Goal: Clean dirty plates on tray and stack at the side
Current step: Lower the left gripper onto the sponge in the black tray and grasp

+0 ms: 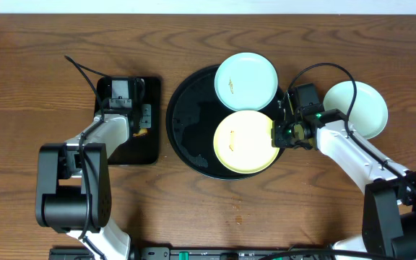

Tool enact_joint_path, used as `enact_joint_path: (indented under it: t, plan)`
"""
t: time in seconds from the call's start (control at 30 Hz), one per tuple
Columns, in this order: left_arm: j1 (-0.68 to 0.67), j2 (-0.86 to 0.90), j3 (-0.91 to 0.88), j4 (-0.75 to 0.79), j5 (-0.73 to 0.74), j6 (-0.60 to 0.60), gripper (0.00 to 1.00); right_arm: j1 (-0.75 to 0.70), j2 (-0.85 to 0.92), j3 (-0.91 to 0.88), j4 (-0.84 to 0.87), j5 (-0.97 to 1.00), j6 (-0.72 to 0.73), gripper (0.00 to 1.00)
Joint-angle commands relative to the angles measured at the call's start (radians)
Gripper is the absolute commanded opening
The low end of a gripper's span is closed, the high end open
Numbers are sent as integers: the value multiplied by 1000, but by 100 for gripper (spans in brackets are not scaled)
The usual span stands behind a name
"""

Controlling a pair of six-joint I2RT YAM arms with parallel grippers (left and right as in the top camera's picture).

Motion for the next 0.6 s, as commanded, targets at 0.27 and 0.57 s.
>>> enact_joint_path:
  t: [0.27,0.57]
  plan:
    - [3,45,-6,-150,-6,-38,13,5,0,19,0,2,55,1]
    - [3,45,-6,-222,-5,-38,40,5,0,19,0,2,55,1]
